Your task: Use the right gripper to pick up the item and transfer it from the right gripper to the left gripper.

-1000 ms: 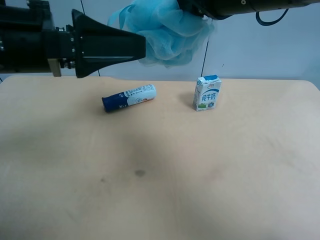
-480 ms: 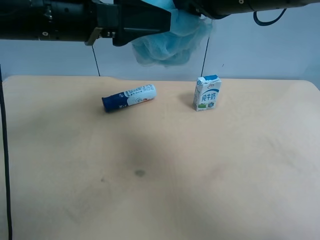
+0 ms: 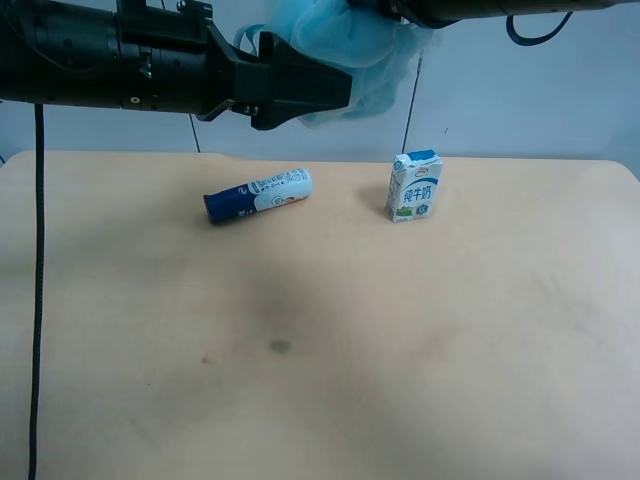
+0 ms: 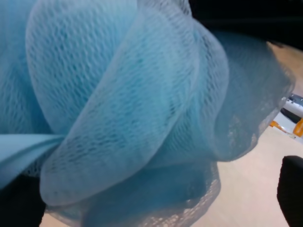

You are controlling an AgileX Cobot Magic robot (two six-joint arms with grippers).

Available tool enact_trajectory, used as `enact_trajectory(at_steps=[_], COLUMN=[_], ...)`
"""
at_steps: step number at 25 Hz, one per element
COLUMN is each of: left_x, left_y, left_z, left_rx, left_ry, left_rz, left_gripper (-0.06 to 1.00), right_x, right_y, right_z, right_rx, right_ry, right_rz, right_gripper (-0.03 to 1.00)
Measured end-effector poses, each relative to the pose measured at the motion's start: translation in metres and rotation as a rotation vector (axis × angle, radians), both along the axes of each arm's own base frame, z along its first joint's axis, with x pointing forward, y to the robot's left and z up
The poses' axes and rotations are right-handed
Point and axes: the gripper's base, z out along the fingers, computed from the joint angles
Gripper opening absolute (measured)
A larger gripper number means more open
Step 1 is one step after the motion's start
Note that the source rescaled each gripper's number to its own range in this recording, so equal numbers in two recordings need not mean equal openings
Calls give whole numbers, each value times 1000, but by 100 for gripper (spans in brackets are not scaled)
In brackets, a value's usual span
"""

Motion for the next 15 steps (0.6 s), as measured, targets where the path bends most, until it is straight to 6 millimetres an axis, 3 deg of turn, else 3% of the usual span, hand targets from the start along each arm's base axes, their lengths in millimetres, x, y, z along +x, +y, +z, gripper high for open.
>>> enact_trajectory(at_steps=[5,15], left_x=[3,4], left_y=[-1,-1], left_z=[6,9], left_rx=[-7,-10], left_ry=[-19,-28], left_rz=[4,8], left_gripper=[96,52], right_x=[0,0], right_y=[0,0], right_z=[0,1], right_rx=[11,18], right_ry=[3,3], right_rz=[-4,-6], right_gripper=[0,0])
